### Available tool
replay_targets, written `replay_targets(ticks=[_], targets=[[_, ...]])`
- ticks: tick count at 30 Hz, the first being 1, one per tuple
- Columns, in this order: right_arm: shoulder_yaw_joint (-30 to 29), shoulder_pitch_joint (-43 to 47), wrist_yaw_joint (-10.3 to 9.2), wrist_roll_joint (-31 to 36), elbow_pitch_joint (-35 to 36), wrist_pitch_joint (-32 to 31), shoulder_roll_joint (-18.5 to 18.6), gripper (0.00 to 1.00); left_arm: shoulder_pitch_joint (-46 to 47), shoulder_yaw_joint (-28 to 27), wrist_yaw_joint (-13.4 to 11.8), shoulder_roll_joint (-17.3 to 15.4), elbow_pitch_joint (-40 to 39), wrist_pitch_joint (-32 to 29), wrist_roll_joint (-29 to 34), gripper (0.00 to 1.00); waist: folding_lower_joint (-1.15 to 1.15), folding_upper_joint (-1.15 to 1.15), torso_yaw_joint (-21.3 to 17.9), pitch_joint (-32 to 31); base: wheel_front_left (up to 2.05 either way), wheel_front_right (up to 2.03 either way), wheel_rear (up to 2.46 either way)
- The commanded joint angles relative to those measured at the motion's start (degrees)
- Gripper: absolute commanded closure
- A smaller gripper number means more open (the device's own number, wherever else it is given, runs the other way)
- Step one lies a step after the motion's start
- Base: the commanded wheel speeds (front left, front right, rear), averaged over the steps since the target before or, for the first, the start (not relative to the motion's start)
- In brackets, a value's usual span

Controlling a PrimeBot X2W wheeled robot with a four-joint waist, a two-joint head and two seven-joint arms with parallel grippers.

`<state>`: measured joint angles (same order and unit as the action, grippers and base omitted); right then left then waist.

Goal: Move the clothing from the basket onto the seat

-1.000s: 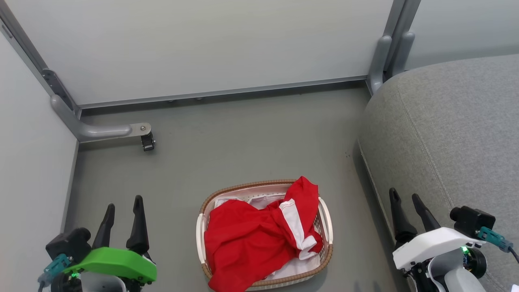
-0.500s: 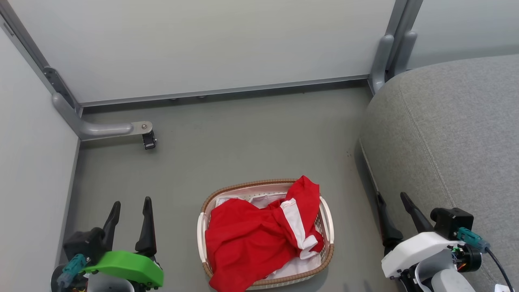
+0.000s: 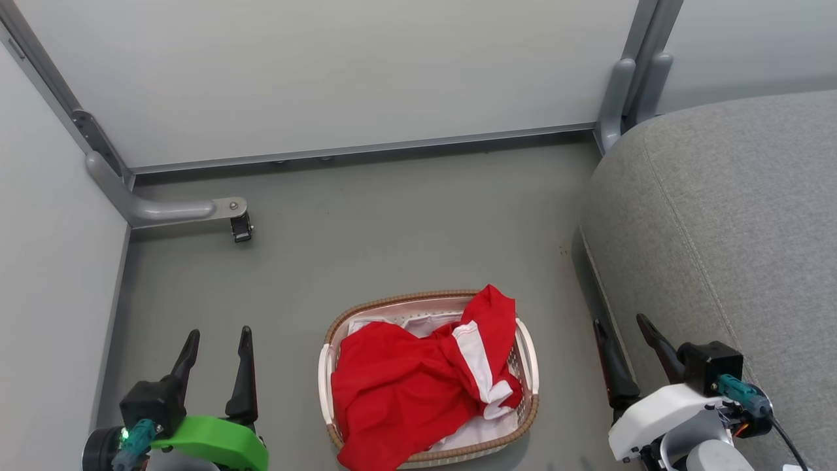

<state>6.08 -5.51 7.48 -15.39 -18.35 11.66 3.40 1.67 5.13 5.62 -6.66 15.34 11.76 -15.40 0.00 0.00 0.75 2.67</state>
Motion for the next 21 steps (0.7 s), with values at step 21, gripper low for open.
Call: replay_targets(ticks=[21], targets=[[1.86, -7.1, 0.01, 9.66, 3.47, 2.8, -0.42, 0.0, 10.06, 9.56, 1.92, -3.34, 6.14, 2.72, 3.26, 0.0, 0.0, 0.0, -4.32, 15.87, 0.0, 0.0, 0.0]])
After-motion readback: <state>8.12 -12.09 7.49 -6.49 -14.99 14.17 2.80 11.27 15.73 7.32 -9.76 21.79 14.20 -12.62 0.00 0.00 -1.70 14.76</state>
